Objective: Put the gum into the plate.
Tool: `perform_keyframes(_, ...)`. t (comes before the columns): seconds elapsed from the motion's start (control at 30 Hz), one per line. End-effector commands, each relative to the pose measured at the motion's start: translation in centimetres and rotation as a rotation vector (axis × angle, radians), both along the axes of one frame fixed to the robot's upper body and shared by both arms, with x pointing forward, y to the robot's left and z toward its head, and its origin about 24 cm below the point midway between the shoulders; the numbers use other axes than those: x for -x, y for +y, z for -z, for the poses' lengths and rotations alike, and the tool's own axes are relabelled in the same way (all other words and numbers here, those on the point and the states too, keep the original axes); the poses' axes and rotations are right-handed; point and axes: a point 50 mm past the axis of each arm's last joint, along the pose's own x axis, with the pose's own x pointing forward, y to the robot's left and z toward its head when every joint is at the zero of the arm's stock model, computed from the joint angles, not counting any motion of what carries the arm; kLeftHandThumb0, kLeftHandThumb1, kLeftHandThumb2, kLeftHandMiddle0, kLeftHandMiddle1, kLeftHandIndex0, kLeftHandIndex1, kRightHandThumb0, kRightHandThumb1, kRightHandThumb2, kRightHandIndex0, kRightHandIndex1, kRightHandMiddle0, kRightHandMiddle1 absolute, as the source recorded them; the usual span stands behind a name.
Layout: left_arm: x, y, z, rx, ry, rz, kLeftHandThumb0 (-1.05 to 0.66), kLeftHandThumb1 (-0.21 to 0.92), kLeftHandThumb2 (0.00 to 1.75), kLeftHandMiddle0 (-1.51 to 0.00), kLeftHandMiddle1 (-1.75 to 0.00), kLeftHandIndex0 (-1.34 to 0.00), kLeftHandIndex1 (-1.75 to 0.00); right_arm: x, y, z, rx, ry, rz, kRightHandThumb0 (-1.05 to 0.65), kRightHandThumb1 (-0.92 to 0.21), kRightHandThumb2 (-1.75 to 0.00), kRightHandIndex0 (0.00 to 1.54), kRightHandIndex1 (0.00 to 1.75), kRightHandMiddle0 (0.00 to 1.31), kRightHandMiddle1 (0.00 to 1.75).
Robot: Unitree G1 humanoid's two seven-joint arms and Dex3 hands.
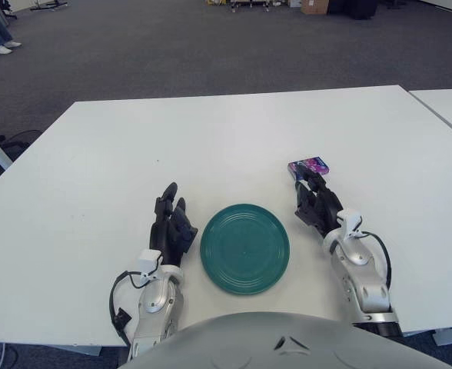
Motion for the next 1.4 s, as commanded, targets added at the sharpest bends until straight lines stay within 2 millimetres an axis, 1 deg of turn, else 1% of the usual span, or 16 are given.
perform_keyframes(0.0, -0.3, -0.6, -0.3, 0.010, -0.023, -0.010, -0.85, 0.92, 0.97, -0.31, -0.02, 0.00, -0.47, -0.4, 0.0, -2.7, -0.029, -0.071, -0.035, -0.58, -0.92, -0.93, 0.29, 0.04, 0.00, 0.54)
perform_keyframes(0.03, -0.2, -0.6, -0.3, 0.006, -0.025, -0.010, -0.84, 0.92, 0.97, -0.32, -0.02, 0.00, -0.49, -0.4, 0.0, -3.8, -0.036, -0.100, -0.050, -0.58, -0.92, -0.88, 0.35, 0.05, 0.00, 0.60)
perform_keyframes(0.07, -0.2, -0.6, -0.2, 0.000, -0.024, -0.009, -0.84, 0.92, 0.97, -0.32, -0.02, 0.00, -0.50, -0.3, -0.1, -5.3, -0.035, -0.156, -0.075, -0.59, -0.92, -0.87, 0.37, 0.06, 0.00, 0.62)
perform_keyframes(0.13, -0.2, -0.5, -0.2, -0.009, -0.022, -0.008, -0.83, 0.92, 0.97, -0.33, -0.02, 0.00, -0.54, -0.2, -0.2, -7.1, -0.022, -0.222, -0.106, -0.59, -0.92, -0.80, 0.43, 0.07, 0.00, 0.68)
perform_keyframes(0.33, -0.3, -0.6, 0.0, -0.013, -0.019, -0.003, -0.84, 0.92, 0.96, -0.34, -0.01, 0.00, -0.59, -0.3, -0.8, -9.4, 0.059, -0.333, -0.167, -0.60, -0.92, -0.65, 0.49, 0.09, 0.01, 0.74)
perform_keyframes(0.53, -0.5, -0.8, 0.3, 0.050, -0.023, -0.021, -0.84, 0.92, 0.97, -0.33, -0.01, 0.00, -0.58, -1.3, -2.3, -11.2, 0.157, -0.399, -0.191, -0.60, -0.92, -0.56, 0.56, 0.13, 0.04, 0.78)
perform_keyframes(0.57, -0.5, -0.9, 0.3, 0.059, -0.024, -0.024, -0.84, 0.92, 0.98, -0.33, -0.01, 0.00, -0.58, -1.5, -2.7, -11.5, 0.172, -0.406, -0.192, -0.60, -0.92, -0.55, 0.56, 0.15, 0.05, 0.78)
perform_keyframes(0.63, -0.6, -0.9, 0.4, 0.067, -0.025, -0.026, -0.84, 0.92, 0.99, -0.33, -0.01, 0.00, -0.57, -2.2, -3.2, -12.3, 0.214, -0.425, -0.196, -0.59, -0.92, -0.53, 0.49, 0.35, 0.06, 0.81)
perform_keyframes(0.77, -0.6, -0.9, 0.4, 0.058, -0.028, -0.024, -0.85, 0.92, 1.01, -0.34, -0.01, 0.00, -0.57, -3.3, -3.7, -13.2, 0.325, -0.459, -0.209, -0.62, -0.92, -0.52, 0.41, 0.57, 0.06, 0.84)
perform_keyframes(0.87, -0.7, -1.0, 0.3, 0.053, -0.031, -0.020, -0.85, 0.92, 1.01, -0.33, -0.01, 0.00, -0.56, -4.0, -3.7, -13.5, 0.413, -0.467, -0.222, -0.65, -0.92, -0.52, 0.39, 0.62, 0.06, 0.85)
perform_keyframes(0.93, -0.7, -1.0, 0.3, 0.053, -0.031, -0.019, -0.85, 0.92, 1.02, -0.33, 0.00, 0.00, -0.56, -4.2, -3.8, -13.5, 0.434, -0.468, -0.226, -0.65, -0.92, -0.52, 0.38, 0.64, 0.06, 0.86)
perform_keyframes(1.07, -0.9, -1.1, -0.1, 0.046, -0.045, -0.017, -0.86, 0.92, 1.01, -0.33, 0.00, 0.00, -0.59, -5.7, -3.8, -13.0, 0.616, -0.456, -0.247, -0.67, -0.92, -0.52, 0.36, 0.64, 0.05, 0.86)
perform_keyframes(1.1, -0.9, -1.1, -0.2, 0.041, -0.049, -0.012, -0.86, 0.92, 1.01, -0.33, 0.00, 0.00, -0.59, -6.4, -3.8, -12.5, 0.663, -0.441, -0.250, -0.67, -0.92, -0.52, 0.36, 0.64, 0.05, 0.86)
perform_keyframes(1.2, -1.0, -1.3, -0.6, 0.038, -0.060, -0.003, -0.88, 0.92, 1.01, -0.33, 0.00, 0.00, -0.60, -8.0, -4.1, -10.9, 0.765, -0.392, -0.263, -0.69, -0.92, -0.53, 0.36, 0.50, 0.03, 0.85)
perform_keyframes(1.27, -1.0, -1.4, -0.8, 0.044, -0.066, 0.002, -0.88, 0.92, 1.01, -0.34, 0.00, 0.00, -0.62, -9.0, -4.4, -9.6, 0.827, -0.352, -0.273, -0.71, -0.92, -0.55, 0.37, 0.32, 0.01, 0.82)
perform_keyframes(1.37, -1.0, -1.4, -0.9, 0.048, -0.068, 0.005, -0.88, 0.92, 1.01, -0.34, 0.00, 0.00, -0.63, -9.7, -4.5, -8.8, 0.876, -0.332, -0.283, -0.73, -0.92, -0.57, 0.38, 0.18, 0.00, 0.79)
